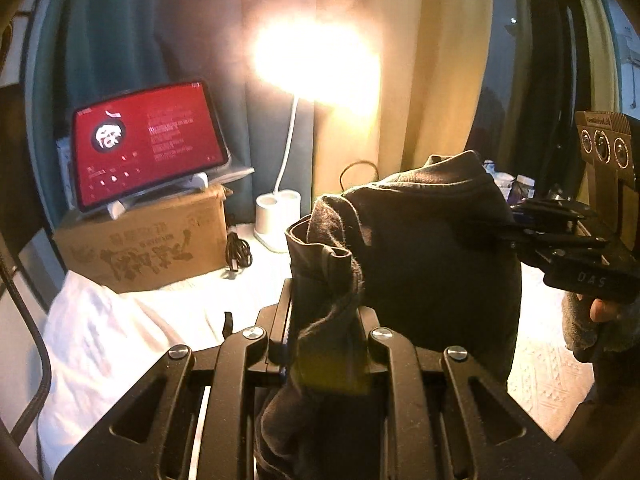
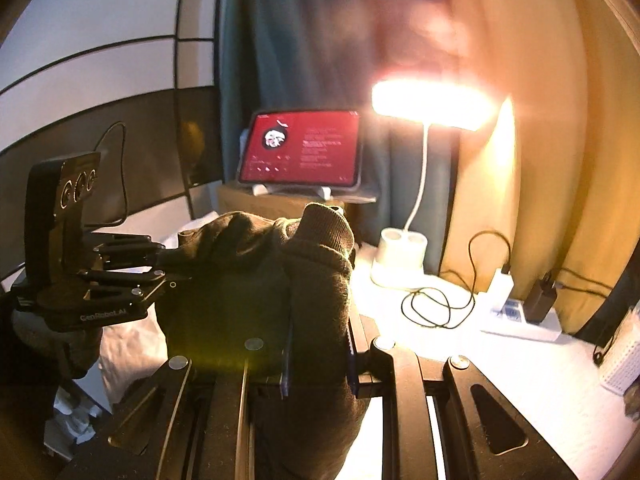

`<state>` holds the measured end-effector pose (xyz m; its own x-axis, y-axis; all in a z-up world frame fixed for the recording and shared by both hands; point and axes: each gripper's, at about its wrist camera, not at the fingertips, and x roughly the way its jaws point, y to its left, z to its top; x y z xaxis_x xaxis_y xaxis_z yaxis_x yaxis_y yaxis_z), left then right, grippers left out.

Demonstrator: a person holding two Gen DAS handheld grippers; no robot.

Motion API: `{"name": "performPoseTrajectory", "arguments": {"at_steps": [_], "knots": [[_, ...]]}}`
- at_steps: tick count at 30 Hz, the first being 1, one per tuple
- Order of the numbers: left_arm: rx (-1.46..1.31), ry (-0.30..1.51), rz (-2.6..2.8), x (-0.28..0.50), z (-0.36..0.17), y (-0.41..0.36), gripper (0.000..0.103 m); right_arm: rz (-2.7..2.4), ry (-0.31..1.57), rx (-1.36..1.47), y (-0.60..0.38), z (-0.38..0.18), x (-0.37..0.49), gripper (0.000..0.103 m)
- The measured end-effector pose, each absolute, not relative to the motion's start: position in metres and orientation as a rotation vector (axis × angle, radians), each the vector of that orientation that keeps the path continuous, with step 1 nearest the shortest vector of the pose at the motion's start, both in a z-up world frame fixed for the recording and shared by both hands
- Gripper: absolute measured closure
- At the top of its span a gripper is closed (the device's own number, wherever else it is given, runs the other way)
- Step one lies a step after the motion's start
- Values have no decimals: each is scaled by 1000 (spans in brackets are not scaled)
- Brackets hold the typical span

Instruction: Fold small clothes

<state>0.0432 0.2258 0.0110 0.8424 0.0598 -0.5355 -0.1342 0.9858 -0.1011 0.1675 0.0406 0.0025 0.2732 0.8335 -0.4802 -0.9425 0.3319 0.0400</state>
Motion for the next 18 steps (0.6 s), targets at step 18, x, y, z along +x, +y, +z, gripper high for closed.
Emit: {"name": "performPoseTrajectory", "arguments": {"at_steps": [18], "knots": [[-205,736,108,109,-58,257,83,1167,656,-284,80,-73,235,83]]}}
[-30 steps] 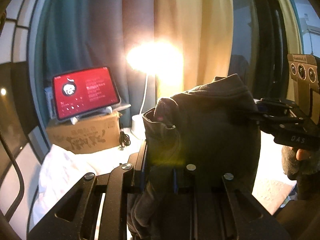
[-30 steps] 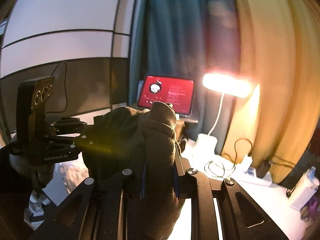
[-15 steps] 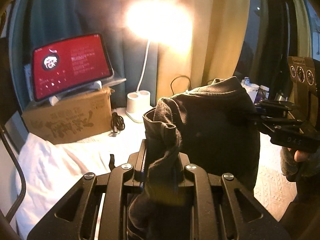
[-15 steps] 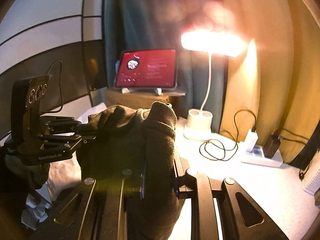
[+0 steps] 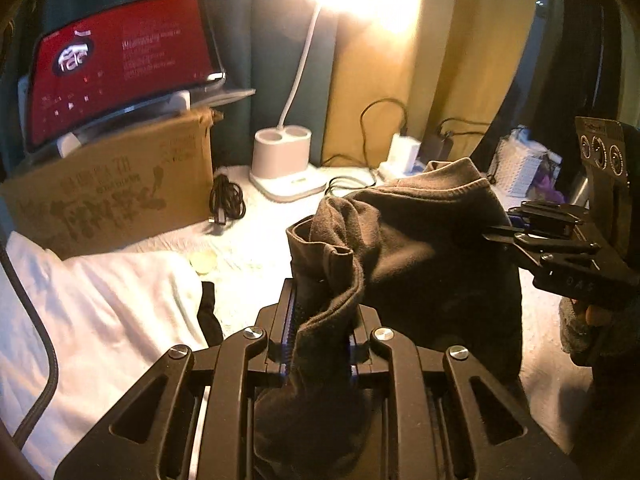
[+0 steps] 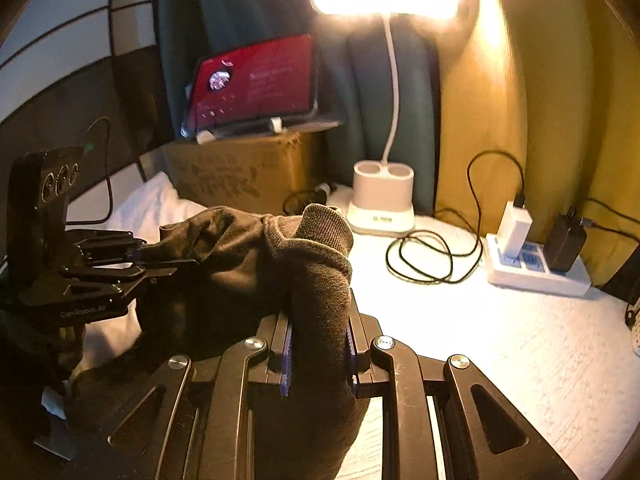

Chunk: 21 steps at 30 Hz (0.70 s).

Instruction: Fold small clothes

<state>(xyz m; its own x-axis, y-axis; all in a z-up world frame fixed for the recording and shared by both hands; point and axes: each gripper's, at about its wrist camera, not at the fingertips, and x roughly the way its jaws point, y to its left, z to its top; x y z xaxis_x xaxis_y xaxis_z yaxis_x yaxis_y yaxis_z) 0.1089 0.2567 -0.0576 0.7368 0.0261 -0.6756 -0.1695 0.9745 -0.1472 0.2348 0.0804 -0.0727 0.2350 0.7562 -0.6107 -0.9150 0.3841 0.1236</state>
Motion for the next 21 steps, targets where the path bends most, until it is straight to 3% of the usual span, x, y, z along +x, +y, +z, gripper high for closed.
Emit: {"name": "performPoseTrajectory", "arguments": {"at_steps": [17,19,21], "knots": [[-244,877,204,144,-118,293,83,1106,830,-315,105,-141,279,81],[-258,895,212,146,-122,296,84,1088,847,-312,105,-147,283,72],[-256,909,224,148,-124,297,83,1055,857,-295,102,-150,290,50]]}}
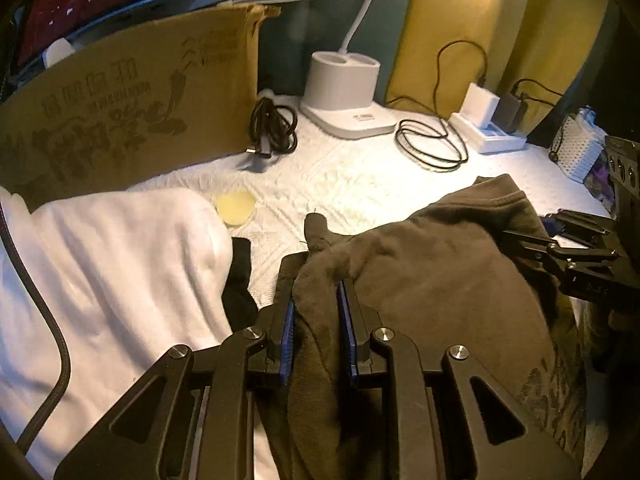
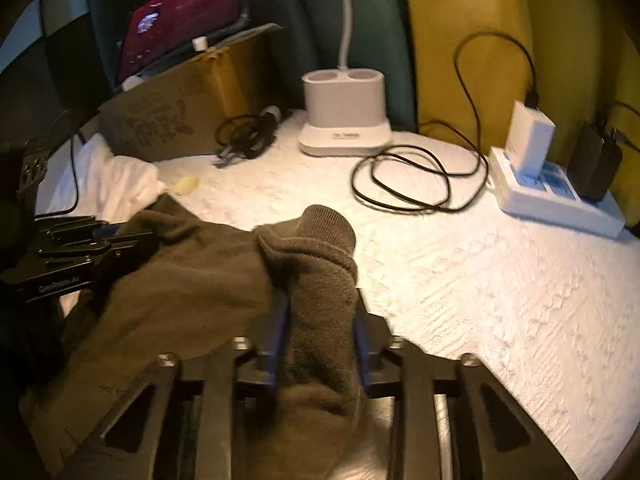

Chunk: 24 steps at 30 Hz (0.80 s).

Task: Fold small clothes
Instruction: 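Lower the shirt onto the bedspread with both grippers and release it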

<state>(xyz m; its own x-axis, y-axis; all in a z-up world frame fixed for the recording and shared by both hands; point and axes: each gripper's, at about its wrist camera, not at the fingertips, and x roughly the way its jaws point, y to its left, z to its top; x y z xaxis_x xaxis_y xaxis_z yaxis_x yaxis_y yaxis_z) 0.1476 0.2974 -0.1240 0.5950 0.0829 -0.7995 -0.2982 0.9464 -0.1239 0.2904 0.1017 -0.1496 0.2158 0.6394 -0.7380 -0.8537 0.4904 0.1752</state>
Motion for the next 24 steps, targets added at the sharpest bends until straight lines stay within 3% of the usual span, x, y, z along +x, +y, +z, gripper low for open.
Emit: {"name": "performPoseTrajectory", "arguments": {"at_steps": [2,24], "knots": [[-256,927,234,150,-127,299,83,1027,869,-268,97,-151,299,41],[-207,862,276,127,-95,285,83,865,908,-213,48,-153,314,40]]}}
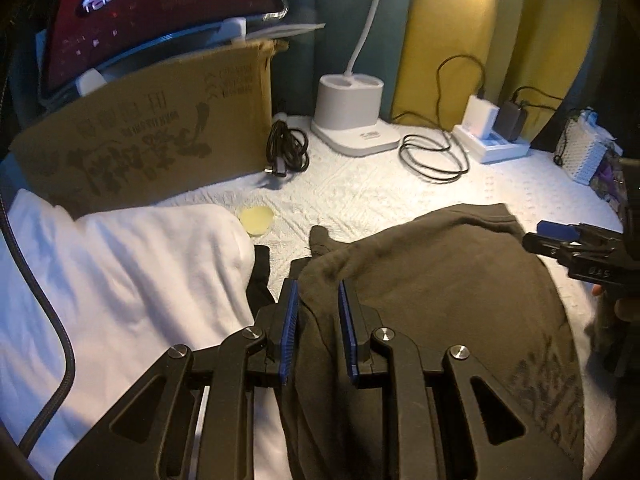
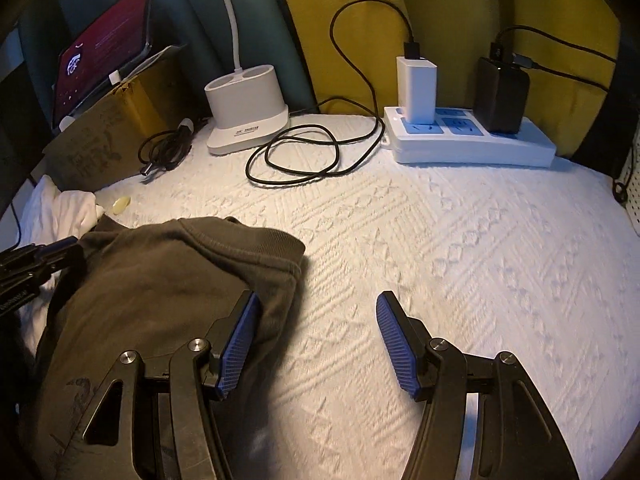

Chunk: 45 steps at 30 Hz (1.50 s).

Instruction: Fold small clothes

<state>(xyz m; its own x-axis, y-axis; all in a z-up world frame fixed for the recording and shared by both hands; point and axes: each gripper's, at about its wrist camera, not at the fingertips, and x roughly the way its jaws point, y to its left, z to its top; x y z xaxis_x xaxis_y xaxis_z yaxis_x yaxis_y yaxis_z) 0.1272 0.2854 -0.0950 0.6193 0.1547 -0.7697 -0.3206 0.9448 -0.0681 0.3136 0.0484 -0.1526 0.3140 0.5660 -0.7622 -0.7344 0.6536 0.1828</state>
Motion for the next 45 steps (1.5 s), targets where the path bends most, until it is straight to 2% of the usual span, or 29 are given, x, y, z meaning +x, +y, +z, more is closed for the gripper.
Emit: {"name": "performPoseTrajectory", "arguments": {"at_steps": [13,22,24,26,27,39,43,45], "knots": [[-207,834,239,97,-81,252,83,883,884,-220,25,-145,284,40],[-240,845,213,83,-90,223,82,885,876,-225,4,-142,258,40],[-234,844,202,80,-89,216,78,892,876,-230,0,-143,250,40],[-229,839,196,77,-88,208,55,898,877,-232,-3,-144,241,40],[-229,835,195,76,-87,204,51,899,875,-234,-6,-144,235,40],[-187,838,103,60,-82,153,49,879,841,-232,-57,-133,201,40],[-216,812,114,54,-81,141,37,848,853,-212,-81,-133,197,40],[-218,801,121,52,-79,134,36,838,866,-192,-92,-134,197,40]]}}
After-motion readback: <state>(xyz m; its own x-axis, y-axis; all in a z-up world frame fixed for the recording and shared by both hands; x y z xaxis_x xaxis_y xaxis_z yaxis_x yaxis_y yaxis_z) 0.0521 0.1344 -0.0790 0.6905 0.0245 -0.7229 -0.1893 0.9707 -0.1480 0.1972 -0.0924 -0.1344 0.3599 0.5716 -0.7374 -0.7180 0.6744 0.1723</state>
